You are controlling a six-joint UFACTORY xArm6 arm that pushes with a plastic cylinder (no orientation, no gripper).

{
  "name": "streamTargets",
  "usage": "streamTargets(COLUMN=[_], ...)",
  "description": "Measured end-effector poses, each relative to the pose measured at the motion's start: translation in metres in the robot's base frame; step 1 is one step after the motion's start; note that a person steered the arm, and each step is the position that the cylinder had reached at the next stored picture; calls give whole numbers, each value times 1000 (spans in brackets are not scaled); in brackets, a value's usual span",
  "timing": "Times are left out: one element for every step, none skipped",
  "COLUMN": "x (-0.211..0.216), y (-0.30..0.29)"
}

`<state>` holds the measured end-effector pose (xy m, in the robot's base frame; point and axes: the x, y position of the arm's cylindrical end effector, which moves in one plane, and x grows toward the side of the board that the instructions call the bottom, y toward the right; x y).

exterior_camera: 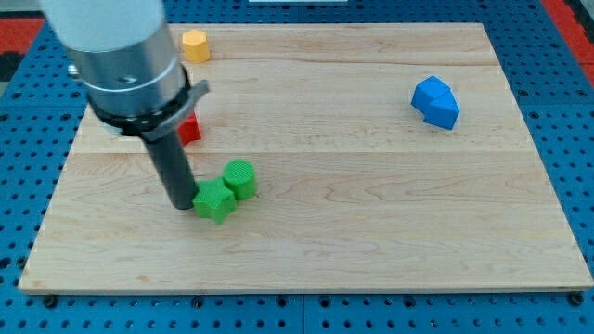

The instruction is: Move the green star and green circle closer to the yellow hexagon

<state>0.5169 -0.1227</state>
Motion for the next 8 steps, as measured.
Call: streamTargets(x=[31,36,26,4,-2,-3,-17,-38], y=[-5,-4,12,36,45,45,52,73])
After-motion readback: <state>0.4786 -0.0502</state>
